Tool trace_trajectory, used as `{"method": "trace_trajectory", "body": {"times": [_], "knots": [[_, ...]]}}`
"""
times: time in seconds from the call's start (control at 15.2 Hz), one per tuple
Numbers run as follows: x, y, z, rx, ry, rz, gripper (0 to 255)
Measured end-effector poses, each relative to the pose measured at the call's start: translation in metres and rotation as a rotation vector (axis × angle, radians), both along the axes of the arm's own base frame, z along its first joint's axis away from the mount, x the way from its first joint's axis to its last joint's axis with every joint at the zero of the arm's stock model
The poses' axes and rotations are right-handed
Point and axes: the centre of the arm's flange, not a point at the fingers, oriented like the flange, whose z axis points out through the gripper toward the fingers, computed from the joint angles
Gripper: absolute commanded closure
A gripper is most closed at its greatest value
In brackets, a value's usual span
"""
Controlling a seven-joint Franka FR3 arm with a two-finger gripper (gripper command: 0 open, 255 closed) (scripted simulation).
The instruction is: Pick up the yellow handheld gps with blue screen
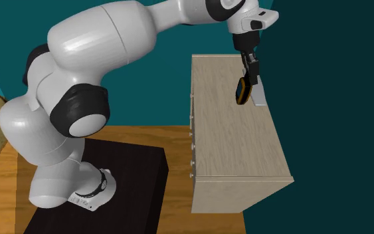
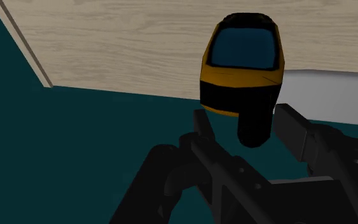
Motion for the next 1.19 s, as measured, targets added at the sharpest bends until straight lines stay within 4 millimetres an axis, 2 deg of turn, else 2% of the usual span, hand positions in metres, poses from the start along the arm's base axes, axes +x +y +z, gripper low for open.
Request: {"method": "trace_trajectory", "body": {"times": [0.4,1.19], "knots": [[0.0,0.0,0.006,-0.001,0.003,0.0,255],[0.001,0.0,0.068,-0.001,0.003,0.0,255]]}}
